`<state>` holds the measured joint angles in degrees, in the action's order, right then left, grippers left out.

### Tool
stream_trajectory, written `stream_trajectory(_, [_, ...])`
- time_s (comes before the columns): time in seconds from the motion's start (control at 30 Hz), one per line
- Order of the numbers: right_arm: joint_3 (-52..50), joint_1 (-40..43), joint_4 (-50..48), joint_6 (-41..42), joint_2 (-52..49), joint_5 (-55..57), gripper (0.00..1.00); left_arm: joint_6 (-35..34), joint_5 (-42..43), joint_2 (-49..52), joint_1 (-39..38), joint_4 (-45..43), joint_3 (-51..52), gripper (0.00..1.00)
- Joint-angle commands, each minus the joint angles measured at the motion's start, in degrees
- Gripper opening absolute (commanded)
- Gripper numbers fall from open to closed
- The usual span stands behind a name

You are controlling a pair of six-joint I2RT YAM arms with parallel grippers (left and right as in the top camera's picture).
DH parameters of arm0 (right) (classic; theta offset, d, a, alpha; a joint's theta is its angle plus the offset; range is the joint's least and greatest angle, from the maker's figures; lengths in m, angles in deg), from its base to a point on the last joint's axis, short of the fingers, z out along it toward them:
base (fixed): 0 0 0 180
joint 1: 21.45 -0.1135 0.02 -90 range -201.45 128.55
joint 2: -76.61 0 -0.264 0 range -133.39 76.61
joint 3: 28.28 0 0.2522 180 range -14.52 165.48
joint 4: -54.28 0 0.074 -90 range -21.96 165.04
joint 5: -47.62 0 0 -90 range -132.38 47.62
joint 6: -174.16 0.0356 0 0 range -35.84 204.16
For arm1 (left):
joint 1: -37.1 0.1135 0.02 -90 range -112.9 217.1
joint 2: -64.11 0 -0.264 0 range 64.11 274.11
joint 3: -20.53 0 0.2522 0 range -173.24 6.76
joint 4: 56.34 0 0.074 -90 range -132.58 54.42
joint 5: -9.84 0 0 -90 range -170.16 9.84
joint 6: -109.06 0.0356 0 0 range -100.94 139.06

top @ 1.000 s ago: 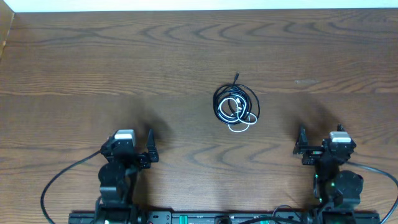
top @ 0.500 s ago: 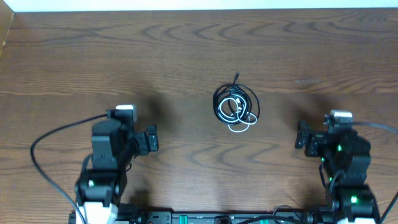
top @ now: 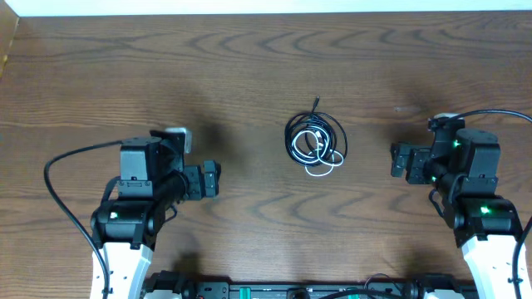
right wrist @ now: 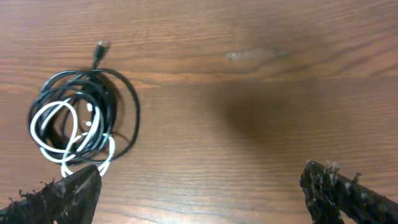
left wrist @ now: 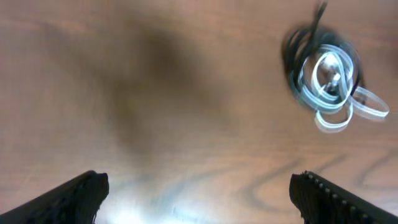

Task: Untangle cables
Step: 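Move the left gripper forward to the cable bundle's left side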

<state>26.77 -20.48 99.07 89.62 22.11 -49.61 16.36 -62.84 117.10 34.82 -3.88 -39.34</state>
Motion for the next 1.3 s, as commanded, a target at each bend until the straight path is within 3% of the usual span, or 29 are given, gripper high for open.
stream_trajectory(0.0, [1.1, -0.4, -0.9, 0.9, 0.0, -2.6, 0.99, -2.0, 1.5, 0.4, 0.3, -5.8, -1.3, 0.98])
stream_trajectory(0.2, [1.1, -0.4, -1.4, 0.9, 0.0, -2.6, 0.99, -2.9, -0.2, 8.3, -1.6, -8.4, -7.6, 0.98])
stream_trajectory(0.47, [1.1, -0.4, -1.4, 0.9, 0.0, -2.6, 0.99, -0.5, -6.9, 23.3, -11.5, -9.6, -16.1, 0.98])
stream_trajectory(0.8, [1.1, -0.4, -1.4, 0.9, 0.0, -2.4, 0.99, -0.6, -6.9, 37.7, -23.1, -22.9, -16.4, 0.98])
stream_trajectory(0.9, [1.1, -0.4, -1.4, 0.9, 0.0, -2.4, 0.99, -0.6, -6.9, 41.7, -25.0, -26.3, -16.4, 0.95])
stream_trajectory(1.27, [1.1, -0.4, -1.2, 0.9, 0.0, -2.4, 0.99, -0.6, -6.9, 52.3, -27.6, -30.7, -16.4, 0.98])
